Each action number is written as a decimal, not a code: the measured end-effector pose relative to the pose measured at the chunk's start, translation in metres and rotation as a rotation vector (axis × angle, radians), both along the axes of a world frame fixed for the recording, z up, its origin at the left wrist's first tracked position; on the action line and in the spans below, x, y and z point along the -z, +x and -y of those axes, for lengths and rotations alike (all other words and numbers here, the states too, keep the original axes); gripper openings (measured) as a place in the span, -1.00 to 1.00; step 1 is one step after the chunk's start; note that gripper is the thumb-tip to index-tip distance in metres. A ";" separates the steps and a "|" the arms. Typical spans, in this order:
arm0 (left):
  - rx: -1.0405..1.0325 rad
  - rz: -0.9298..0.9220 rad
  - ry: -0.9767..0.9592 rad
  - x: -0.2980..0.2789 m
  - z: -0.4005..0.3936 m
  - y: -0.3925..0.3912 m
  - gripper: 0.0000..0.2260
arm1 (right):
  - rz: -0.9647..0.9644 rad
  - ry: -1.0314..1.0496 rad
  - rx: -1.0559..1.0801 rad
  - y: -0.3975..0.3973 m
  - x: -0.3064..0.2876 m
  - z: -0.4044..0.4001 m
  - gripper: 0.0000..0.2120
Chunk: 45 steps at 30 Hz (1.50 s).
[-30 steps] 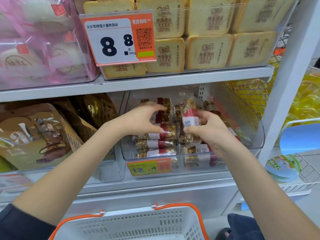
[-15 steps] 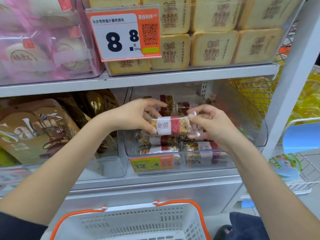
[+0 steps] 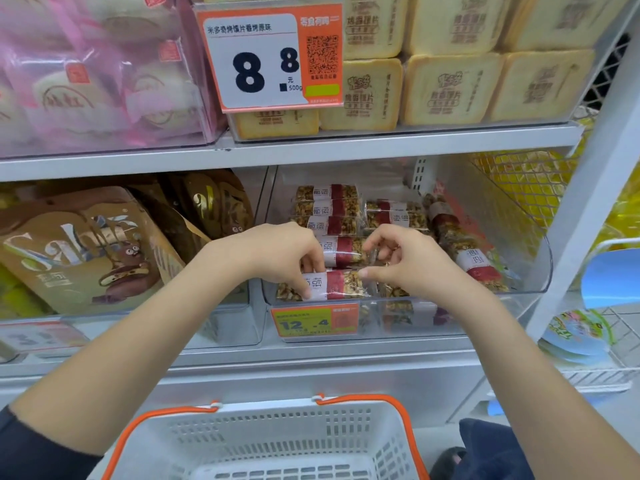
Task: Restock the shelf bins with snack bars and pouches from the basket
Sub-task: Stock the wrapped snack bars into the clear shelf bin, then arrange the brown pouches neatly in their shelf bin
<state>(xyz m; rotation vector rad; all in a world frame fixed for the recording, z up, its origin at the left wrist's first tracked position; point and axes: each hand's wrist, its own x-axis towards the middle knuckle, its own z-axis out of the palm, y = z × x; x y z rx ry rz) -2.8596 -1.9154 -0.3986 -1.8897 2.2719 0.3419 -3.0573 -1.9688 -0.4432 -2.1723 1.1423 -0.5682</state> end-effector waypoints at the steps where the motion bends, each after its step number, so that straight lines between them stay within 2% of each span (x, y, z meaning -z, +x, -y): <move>1: 0.003 0.007 -0.009 -0.001 -0.002 0.000 -0.62 | -0.010 0.042 -0.037 0.000 0.000 0.000 -0.76; 5: -0.010 0.036 -0.034 -0.001 -0.008 0.000 -0.64 | -0.053 0.107 -0.094 0.010 0.008 -0.003 -0.79; 7: -0.034 -0.037 -0.093 0.001 -0.014 0.001 -0.71 | -0.036 0.133 -0.094 0.004 0.003 0.000 -0.77; 9: -0.054 -0.168 -0.248 0.007 -0.021 0.001 -0.75 | -0.014 0.091 -0.018 -0.012 -0.005 0.008 -0.67; 11: -0.037 -0.238 -0.413 0.016 -0.026 -0.005 -0.69 | -0.062 -0.020 0.110 -0.032 -0.008 0.021 -0.46; 12: -0.027 -0.265 -0.435 0.020 -0.025 -0.011 -0.63 | -0.123 -0.037 0.137 -0.038 -0.005 0.027 -0.36; 14: -0.033 -0.264 -0.335 0.027 -0.013 -0.023 -0.51 | -0.363 0.018 0.085 -0.038 0.007 0.036 -0.24; 16: -0.072 -0.175 -0.145 0.036 0.005 -0.033 -0.43 | -0.684 0.072 0.000 -0.028 0.024 0.045 -0.24; 18: -0.122 -0.078 -0.014 0.046 0.019 -0.037 -0.43 | -0.814 0.078 -0.004 -0.017 0.034 0.052 -0.28; 22: -0.134 -0.061 -0.024 0.057 0.020 -0.033 -0.45 | -0.833 0.070 0.004 -0.012 0.036 0.059 -0.28; 25: -0.132 -0.089 -0.097 0.061 0.017 -0.025 -0.45 | -0.642 -0.002 0.014 -0.022 0.031 0.063 -0.31; 27: -0.159 -0.108 -0.120 0.066 0.020 -0.023 -0.46 | -0.562 -0.097 0.154 -0.033 0.028 0.071 -0.34; 29: -0.177 -0.104 -0.116 0.070 0.023 -0.024 -0.46 | -0.660 -0.027 0.251 -0.039 0.031 0.079 -0.30; 32: -0.175 -0.109 -0.097 0.070 0.025 -0.024 -0.46 | -0.753 0.134 0.217 -0.037 0.036 0.086 -0.25; 35: -0.178 -0.118 -0.033 0.065 0.027 -0.024 -0.47 | -0.623 0.132 0.238 -0.039 0.031 0.082 -0.30; 38: -0.165 -0.139 -0.036 0.052 0.025 -0.025 -0.49 | -0.237 0.022 0.373 -0.035 0.017 0.056 -0.49; 41: -0.043 -0.205 -0.312 0.033 -0.006 -0.024 -0.49 | 0.159 -0.142 0.413 -0.017 -0.002 0.006 -0.66; 45: 0.099 -0.458 -0.519 0.023 -0.082 -0.002 -0.60 | 0.417 -0.215 0.243 0.023 -0.016 -0.061 -0.77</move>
